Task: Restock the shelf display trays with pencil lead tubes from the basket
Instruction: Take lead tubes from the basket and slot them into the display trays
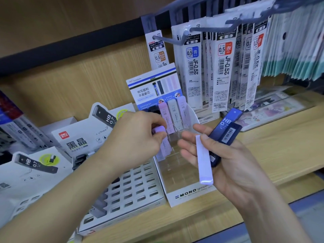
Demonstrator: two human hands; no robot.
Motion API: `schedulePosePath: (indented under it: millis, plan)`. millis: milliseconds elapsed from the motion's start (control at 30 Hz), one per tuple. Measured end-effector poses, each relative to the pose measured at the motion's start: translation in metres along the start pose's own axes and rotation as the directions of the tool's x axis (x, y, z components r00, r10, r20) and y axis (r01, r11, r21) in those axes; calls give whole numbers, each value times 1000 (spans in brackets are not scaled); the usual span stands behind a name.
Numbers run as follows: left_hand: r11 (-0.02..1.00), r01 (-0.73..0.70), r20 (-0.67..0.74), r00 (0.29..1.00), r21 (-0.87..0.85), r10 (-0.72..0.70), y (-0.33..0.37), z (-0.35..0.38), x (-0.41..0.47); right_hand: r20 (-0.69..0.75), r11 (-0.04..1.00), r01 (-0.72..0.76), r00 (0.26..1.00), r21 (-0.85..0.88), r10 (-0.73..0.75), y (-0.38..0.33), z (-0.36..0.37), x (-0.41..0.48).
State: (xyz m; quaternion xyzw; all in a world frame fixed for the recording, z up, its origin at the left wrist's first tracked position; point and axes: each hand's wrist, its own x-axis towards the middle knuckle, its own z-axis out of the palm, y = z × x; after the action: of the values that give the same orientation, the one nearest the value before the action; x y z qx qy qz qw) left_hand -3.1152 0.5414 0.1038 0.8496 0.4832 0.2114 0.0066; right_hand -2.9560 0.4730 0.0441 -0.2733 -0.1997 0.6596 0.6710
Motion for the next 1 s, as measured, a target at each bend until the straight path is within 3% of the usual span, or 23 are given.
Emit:
schedulePosePath:
  millis: [133,400,667,833,1000]
  plan:
    - [1000,1,38,999,16,-1,5,2,1,-59,991,-4,998,-134,-4,2,-2,0]
    - [998,-46,49,998,49,44,3,6,11,-78,978,19,996,-209,-37,3,-8,5]
    - [957,-248,-20,967,153,254,-14,23,5,-95,958,79,990,-277,-109,4,-8,4]
    - [967,-227,-48,971,118,234,-20,25,6,-106,981,77,990,-179,-97,7,-5,4]
    - [971,-213,-131,965,112,227,-12,21,0,-137,993,99,986,62,-90,12,7,6]
